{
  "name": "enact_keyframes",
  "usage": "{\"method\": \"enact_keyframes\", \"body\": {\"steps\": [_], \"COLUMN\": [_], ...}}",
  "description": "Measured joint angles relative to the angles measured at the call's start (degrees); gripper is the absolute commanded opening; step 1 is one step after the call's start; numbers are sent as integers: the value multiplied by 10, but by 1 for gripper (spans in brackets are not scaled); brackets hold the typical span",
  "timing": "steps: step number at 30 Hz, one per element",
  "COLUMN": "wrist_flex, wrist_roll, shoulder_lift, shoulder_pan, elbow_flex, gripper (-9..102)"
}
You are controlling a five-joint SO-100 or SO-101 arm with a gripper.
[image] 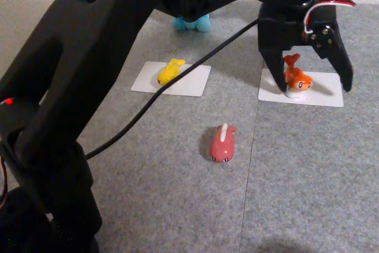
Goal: Wooper wants to eat egg sudhi, and Goomy wants to eat shrimp sushi
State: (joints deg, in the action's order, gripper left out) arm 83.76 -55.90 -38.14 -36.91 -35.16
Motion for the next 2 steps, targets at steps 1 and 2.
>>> {"method": "enact_keyframes", "body": {"steps": [1,2], "wrist_flex": [9,19], "wrist_roll": [-4,-7], "shoulder_lift": [0,0], "shoulder_pan": [7,14], "elbow_flex": [1,2], "gripper": [42,42]}}
